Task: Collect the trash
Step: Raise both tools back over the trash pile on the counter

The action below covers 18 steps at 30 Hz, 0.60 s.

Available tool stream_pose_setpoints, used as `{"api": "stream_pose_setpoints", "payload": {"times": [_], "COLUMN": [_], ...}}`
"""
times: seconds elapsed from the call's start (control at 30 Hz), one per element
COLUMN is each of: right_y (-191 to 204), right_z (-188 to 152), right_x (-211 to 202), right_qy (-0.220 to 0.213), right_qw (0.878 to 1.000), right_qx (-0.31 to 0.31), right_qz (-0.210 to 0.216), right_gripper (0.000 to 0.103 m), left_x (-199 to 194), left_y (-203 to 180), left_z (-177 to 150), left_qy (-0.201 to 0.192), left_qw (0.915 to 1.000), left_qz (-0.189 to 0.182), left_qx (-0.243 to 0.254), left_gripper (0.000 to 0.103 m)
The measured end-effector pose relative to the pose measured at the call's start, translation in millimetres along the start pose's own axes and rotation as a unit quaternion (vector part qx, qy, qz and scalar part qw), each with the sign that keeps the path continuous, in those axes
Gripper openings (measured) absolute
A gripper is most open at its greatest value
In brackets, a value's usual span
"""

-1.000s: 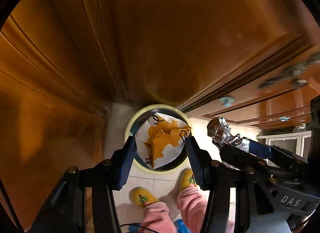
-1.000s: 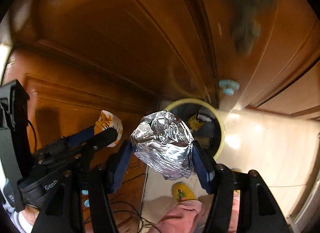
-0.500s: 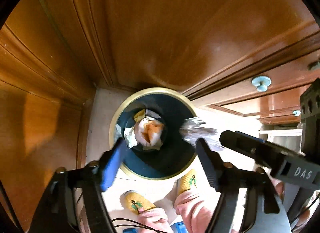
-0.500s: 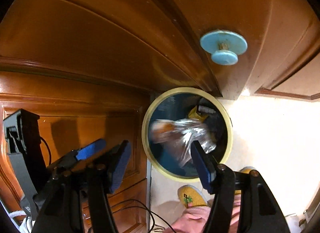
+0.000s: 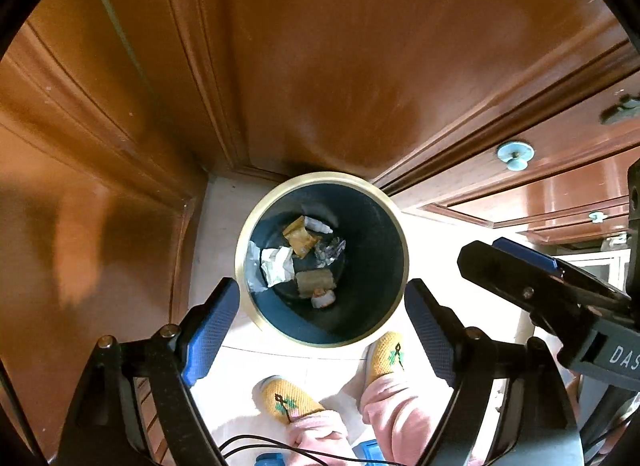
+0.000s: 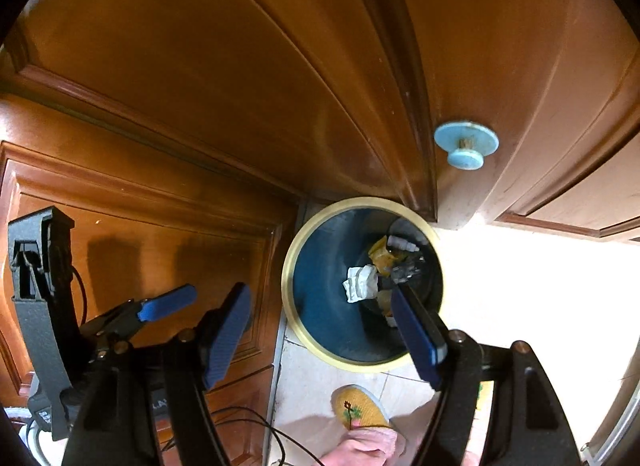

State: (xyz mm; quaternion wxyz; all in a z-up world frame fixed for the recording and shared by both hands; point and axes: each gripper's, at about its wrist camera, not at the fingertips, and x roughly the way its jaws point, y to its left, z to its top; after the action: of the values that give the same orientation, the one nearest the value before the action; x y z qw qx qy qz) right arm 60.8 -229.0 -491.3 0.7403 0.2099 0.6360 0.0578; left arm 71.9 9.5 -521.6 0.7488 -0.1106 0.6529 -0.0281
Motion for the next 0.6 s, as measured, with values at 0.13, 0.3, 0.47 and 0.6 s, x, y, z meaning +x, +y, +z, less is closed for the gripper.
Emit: {"api": "stream_pose_setpoints", "payload": {"times": [0.13, 0.3, 0.47, 0.6], "right_y": [7, 19, 34, 52], "right_z": [-1, -2, -2, -2], "right_x": [-16, -47, -93, -143], "right_qy": [-0.006, -0.011, -0.026, -0.046], "right_qw": [1.000, 1.000, 0.999, 0.998], "right_qx": [-0.001, -0.009, -0.013, -0.025], "right_qz": [-0.011, -0.021, -0.027, -0.040], "right_gripper": [0.073, 0.073, 0.073, 0.073], "left_x": [-23, -56, -105, -156], "left_y": [1, 0, -10, -21], "left_z": [-3, -6, -6, -6], "left_qy": [-0.009, -0.022, -0.034, -0.055], "left_qw": [0.9999, 0.9997, 0.9994, 0.9984], "left_qz": [0.004, 0.006, 0.008, 0.001], "left_qx": [-0.007, -0.004, 0.007, 0.013], "left_gripper": [0.083, 0.083, 0.083, 0.083]}}
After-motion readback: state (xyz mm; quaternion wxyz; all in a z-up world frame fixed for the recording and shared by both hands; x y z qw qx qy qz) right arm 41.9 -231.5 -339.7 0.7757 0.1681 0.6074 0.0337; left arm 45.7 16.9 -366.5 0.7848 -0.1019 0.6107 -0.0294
